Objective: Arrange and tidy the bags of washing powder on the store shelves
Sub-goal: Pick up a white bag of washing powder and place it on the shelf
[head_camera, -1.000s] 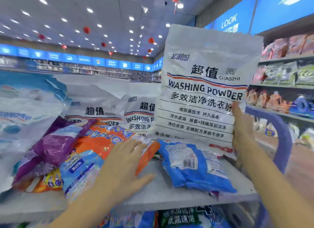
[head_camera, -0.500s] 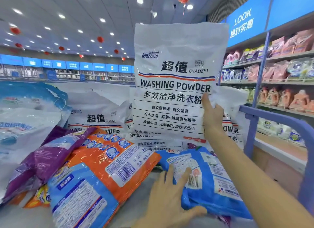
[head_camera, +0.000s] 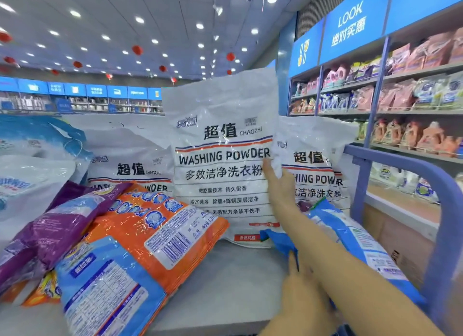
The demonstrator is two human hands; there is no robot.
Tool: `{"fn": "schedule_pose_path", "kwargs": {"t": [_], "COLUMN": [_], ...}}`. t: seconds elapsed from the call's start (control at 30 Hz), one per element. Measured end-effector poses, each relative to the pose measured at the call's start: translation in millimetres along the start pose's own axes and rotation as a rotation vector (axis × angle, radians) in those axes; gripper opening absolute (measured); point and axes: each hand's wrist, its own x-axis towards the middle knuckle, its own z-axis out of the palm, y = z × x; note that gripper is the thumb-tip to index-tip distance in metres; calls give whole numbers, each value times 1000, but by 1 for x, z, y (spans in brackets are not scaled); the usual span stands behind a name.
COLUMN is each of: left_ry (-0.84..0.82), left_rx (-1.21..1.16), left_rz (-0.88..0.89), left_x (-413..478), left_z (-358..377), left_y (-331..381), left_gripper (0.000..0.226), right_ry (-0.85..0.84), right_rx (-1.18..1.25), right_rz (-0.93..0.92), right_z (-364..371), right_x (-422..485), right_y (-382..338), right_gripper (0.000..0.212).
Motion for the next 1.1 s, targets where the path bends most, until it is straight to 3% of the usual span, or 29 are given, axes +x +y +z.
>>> {"fn": "schedule_pose_path", "kwargs": {"t": [0.07,0.23,0.3,0.37,0.43,0.53,0.63,0.73,0.77,0.9,1.1], "left_ry": [24,372,491,482,405,303,386,459,476,552,597], "left_rx": [-26,151,270,315,343,339,304,274,260,167,112], "left_rz": [38,93,0,-156,-280,-302,-256,-200,-176,-67,4], "left_x": [-18,-96,-112,-122,-130,-144,-164,-183,-188,-201,-202], "left_z": [-9,-105,-129,-142,-144,-141,-139,-141,-141,-142,-140], "left_y": [-10,-52,-80,-113,-143,-172,-190,-209,-213,-223,-226], "left_gripper": [103,66,74,97,104,84,65,62,63,66,62], "right_ry": [-22,-35,-67,-99,-106,-71,-70,-114,-125,-121,-80], "right_rx": [24,56,61,-1,-34,3,-10,-32,-69,-100,-256], "right_rz": [38,71,80,101,152,205,226,226,227,169,65], "right_z": [3,-4,-9,-12,-13,-13,-16,-17,-18,-18,-8], "right_x": [-6,-10,-12,-13,-13,-18,-23,-27,-27,-27,-39], "right_y": [12,25,28,33,43,47,47,49,51,52,48], "right_gripper": [47,44,36,33,38,67,72,90,89,44,45]}}
